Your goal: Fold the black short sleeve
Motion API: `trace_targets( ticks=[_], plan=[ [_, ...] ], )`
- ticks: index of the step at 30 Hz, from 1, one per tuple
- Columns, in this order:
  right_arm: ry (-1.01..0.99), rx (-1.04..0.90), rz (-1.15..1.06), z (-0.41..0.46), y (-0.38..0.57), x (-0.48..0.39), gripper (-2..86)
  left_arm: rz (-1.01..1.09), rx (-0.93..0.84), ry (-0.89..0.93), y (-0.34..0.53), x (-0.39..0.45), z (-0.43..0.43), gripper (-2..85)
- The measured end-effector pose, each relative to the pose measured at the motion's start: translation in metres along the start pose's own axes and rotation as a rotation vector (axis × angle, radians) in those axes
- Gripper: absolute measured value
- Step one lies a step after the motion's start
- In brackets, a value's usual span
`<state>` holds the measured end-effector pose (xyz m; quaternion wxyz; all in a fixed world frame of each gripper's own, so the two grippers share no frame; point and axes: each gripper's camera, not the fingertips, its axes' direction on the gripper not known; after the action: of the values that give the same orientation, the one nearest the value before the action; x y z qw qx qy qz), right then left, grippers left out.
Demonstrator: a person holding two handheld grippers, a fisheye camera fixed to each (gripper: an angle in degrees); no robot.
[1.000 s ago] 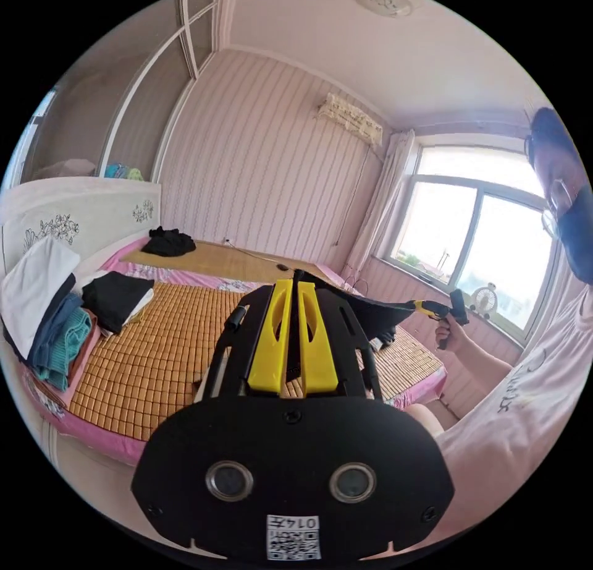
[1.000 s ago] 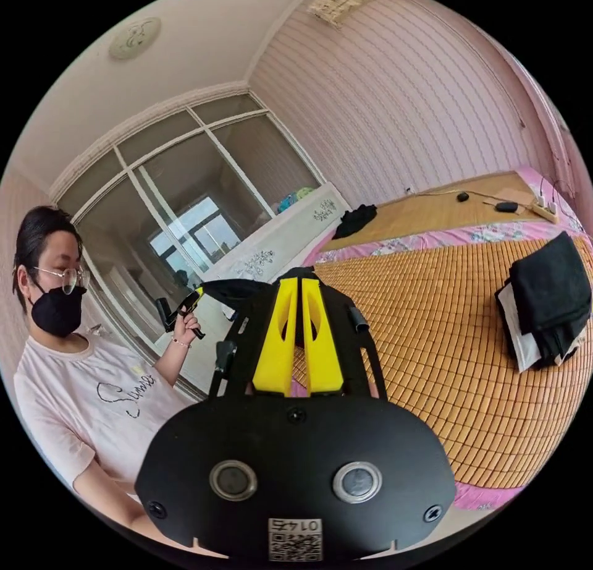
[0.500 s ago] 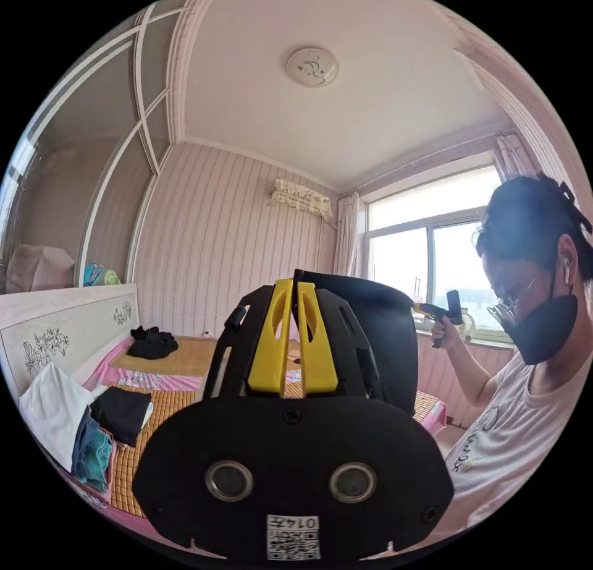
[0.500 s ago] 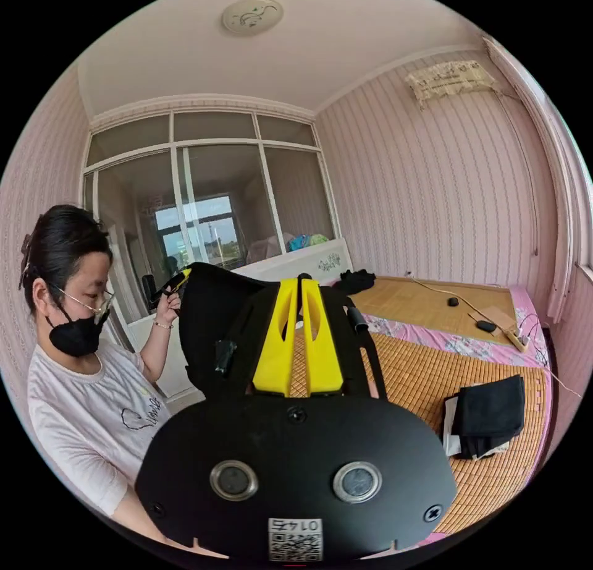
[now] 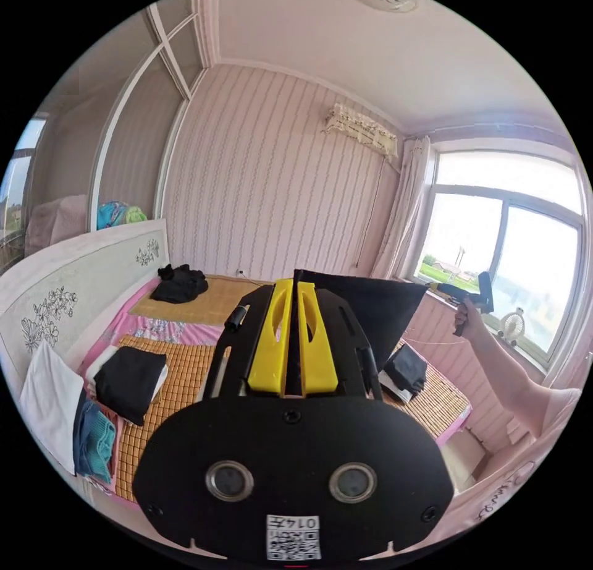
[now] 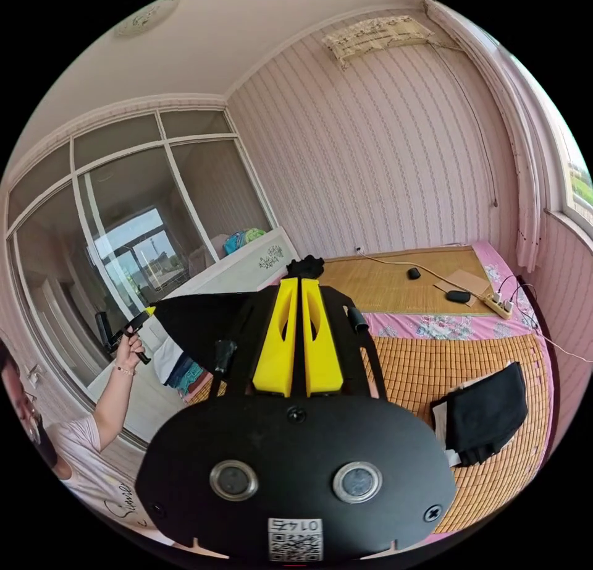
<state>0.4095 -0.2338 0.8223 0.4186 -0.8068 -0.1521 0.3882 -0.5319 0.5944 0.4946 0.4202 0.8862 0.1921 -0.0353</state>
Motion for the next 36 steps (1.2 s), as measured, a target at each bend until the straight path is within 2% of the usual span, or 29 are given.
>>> trace_targets(
  ticks=[4,9,11,14,18,20,27,32,36],
  plan=[
    [0.011,-0.040,-0.054,0.016,0.018,-0.002,0.3,0.021,-0.079,-0.032,0.017,-0.014,0.031,-1.0],
    [0.082,-0.264,0.006,0.075,0.121,0.032,0.4,-0.001,-0.380,-0.090,0.130,-0.060,0.117,-0.9],
    [0.094,-0.419,0.141,0.115,0.183,0.060,0.4,-0.041,-0.479,-0.085,0.177,-0.076,0.145,-0.9],
    [0.046,-0.532,0.391,0.148,0.251,0.092,0.5,-0.167,-0.590,-0.016,0.255,-0.100,0.181,-0.9],
    [0.113,-0.660,0.483,0.167,0.300,0.105,0.5,-0.343,-0.807,0.082,0.340,-0.126,0.218,-0.8],
    [0.142,-0.754,0.482,0.174,0.319,0.104,0.5,-0.342,-0.852,0.073,0.360,-0.130,0.225,-0.8],
    [0.125,-0.862,0.478,0.172,0.334,0.095,0.4,-0.333,-0.923,0.127,0.391,-0.136,0.232,-0.3],
    [0.174,-1.005,0.379,0.186,0.329,0.078,0.6,-0.276,-1.016,0.079,0.404,-0.135,0.237,3.1],
    [0.279,-0.988,0.257,0.200,0.311,0.062,2.7,-0.370,-0.994,0.118,0.408,-0.144,0.249,5.8]
  ],
)
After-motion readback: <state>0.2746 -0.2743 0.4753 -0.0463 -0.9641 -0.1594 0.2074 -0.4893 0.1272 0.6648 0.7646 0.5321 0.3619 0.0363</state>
